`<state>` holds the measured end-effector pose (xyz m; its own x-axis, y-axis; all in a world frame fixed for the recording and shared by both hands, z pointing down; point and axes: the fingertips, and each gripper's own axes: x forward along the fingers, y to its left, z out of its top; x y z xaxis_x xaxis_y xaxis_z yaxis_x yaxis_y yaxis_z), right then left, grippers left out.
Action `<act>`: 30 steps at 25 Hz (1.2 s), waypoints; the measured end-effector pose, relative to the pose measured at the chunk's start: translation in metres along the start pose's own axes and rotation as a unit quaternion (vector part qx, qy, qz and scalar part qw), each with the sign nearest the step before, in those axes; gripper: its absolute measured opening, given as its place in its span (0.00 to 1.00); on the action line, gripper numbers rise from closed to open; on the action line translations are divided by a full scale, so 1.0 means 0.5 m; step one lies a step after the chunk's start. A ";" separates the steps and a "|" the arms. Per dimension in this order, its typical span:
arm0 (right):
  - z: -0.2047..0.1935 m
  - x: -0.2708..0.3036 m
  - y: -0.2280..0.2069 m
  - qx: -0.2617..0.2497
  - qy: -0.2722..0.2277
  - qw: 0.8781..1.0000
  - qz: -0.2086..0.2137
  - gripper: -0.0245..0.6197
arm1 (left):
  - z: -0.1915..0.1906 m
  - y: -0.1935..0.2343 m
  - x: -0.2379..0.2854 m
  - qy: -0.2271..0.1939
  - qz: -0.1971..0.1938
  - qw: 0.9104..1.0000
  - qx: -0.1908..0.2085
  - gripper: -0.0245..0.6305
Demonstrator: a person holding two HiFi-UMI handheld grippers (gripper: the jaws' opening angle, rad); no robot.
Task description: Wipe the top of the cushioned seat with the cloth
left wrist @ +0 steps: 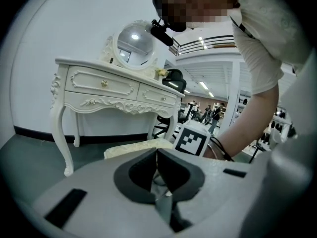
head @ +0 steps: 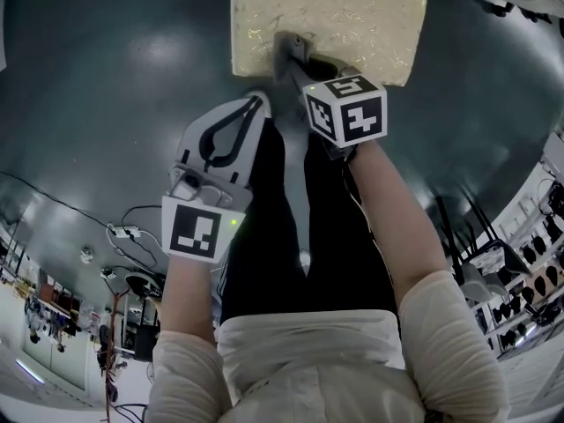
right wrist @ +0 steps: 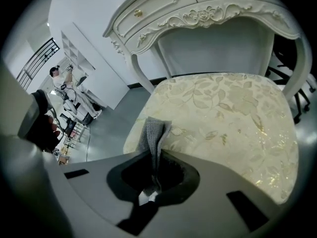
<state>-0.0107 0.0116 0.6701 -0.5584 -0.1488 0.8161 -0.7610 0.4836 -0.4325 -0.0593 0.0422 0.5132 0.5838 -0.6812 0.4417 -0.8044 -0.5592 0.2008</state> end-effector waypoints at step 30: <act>-0.067 -0.141 -0.206 0.010 -0.015 1.000 -0.015 0.08 | 0.014 -0.191 0.166 0.019 -0.034 0.999 0.021 0.04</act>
<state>0.1182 0.0010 0.6697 -0.5452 -0.1891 0.8167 -0.7837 0.4609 -0.4164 0.0668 0.0357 0.5243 0.6320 -0.6224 0.4617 -0.7568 -0.6240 0.1948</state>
